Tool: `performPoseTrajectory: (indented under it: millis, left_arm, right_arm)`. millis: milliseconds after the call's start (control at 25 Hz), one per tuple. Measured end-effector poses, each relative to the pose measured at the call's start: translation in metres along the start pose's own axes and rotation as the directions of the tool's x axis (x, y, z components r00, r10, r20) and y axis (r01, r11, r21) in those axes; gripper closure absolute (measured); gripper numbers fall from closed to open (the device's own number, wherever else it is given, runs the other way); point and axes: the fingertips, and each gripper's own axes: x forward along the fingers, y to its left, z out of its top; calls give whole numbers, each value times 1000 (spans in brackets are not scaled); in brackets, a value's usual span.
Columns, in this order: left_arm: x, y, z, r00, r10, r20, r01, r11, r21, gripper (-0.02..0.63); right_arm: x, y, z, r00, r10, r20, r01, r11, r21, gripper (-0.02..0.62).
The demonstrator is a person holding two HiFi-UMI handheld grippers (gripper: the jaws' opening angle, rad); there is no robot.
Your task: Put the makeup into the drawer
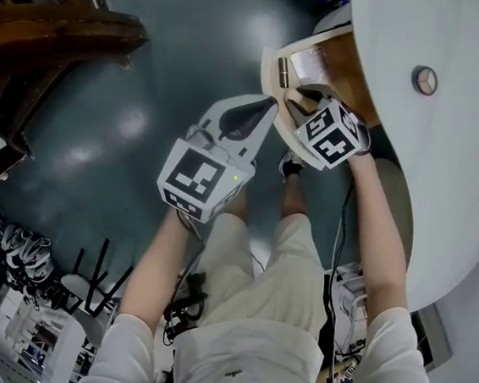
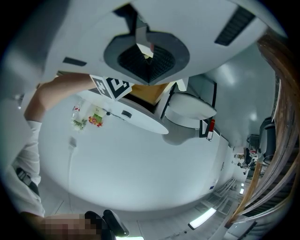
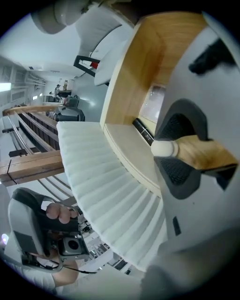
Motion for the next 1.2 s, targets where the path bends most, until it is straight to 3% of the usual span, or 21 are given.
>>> performPoseTrajectory:
  millis: [520,1200]
  left_arm:
    - [-2,-1,-1,1000,-8,-16,9,1000,10,598]
    - [-11,-15,8,1000,6,-18,-6,1000,-1,598]
  right_arm:
    - [6,2,-7,1000,3,-27,-3,1000,1,447]
    - [-45,8,4,997,-67,23,66,997,35,461]
